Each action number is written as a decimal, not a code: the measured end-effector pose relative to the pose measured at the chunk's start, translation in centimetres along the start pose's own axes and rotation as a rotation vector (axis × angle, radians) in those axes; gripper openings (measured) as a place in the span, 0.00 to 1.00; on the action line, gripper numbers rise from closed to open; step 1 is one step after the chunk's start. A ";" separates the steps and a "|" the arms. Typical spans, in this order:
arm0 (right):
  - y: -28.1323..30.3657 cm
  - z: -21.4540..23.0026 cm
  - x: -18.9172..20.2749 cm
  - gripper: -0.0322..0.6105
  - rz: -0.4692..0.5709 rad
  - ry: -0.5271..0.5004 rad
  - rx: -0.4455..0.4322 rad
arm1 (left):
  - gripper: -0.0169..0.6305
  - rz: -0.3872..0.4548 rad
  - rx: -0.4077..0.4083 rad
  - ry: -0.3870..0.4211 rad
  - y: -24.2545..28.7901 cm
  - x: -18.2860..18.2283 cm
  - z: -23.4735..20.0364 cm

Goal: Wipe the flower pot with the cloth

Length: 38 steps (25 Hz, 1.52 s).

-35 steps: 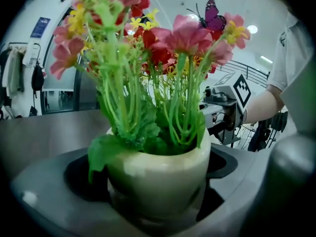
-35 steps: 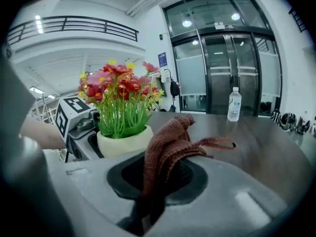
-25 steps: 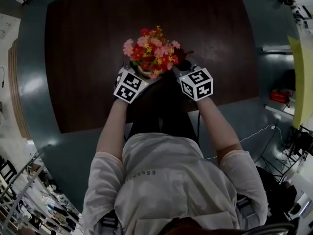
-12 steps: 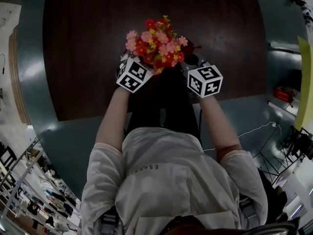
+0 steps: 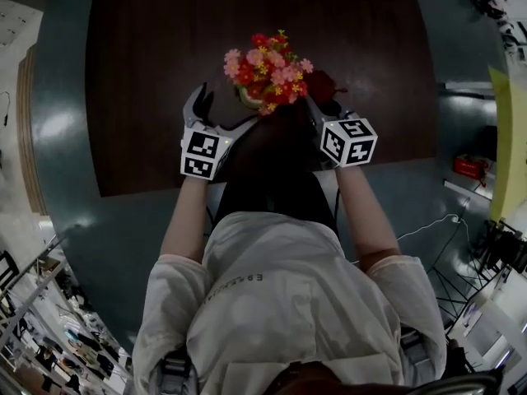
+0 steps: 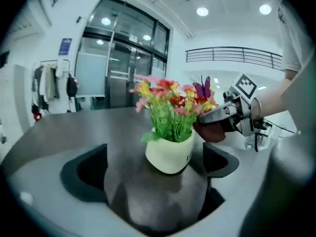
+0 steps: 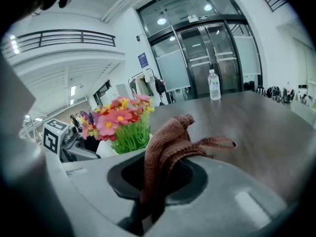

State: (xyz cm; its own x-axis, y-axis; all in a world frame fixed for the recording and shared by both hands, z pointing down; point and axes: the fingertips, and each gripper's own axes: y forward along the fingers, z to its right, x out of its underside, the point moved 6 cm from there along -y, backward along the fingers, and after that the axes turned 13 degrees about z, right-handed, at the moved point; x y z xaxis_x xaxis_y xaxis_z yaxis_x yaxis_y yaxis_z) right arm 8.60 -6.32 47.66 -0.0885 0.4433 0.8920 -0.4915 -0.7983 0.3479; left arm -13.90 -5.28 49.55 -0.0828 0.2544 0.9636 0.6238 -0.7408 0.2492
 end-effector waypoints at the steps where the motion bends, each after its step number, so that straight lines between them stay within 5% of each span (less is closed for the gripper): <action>1: -0.9 -0.1 0.1 0.13 0.006 0.001 0.003 | 0.99 0.026 -0.058 -0.002 -1.2 -0.5 0.1; 2: -1.9 -0.1 0.1 0.13 0.011 -0.001 0.004 | 0.95 0.051 -0.114 -0.002 -2.4 -1.1 0.3; 7: -6.9 -0.5 -0.4 0.13 0.055 -0.046 0.004 | 0.34 0.175 -0.309 0.025 -7.1 -3.9 2.3; 13: -12.8 -2.6 -0.9 0.13 0.118 -0.131 -0.026 | 0.04 0.225 -0.410 0.008 -12.9 -5.5 6.2; 19: -20.1 -6.7 -1.9 0.13 0.266 -0.246 -0.084 | 0.04 0.297 -0.454 -0.006 -18.7 -7.3 12.0; 22: -23.0 -8.4 -1.6 0.13 0.305 -0.277 -0.097 | 0.04 0.332 -0.433 0.048 -20.7 -8.3 15.5; 26: -26.0 -9.7 -0.5 0.13 0.329 -0.306 -0.093 | 0.04 0.369 -0.385 0.110 -22.3 -8.7 19.7; 38: -32.9 -11.2 1.8 0.13 0.350 -0.333 -0.094 | 0.04 0.448 -0.285 0.114 -25.1 -9.4 27.8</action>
State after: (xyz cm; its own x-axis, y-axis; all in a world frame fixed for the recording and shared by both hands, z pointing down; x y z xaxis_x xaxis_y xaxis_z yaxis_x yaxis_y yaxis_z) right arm 14.94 25.32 34.55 0.0121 -0.0115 0.9999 -0.5592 -0.8290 -0.0028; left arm -7.16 28.24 31.50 0.0488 -0.1826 0.9820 0.3834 -0.9044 -0.1872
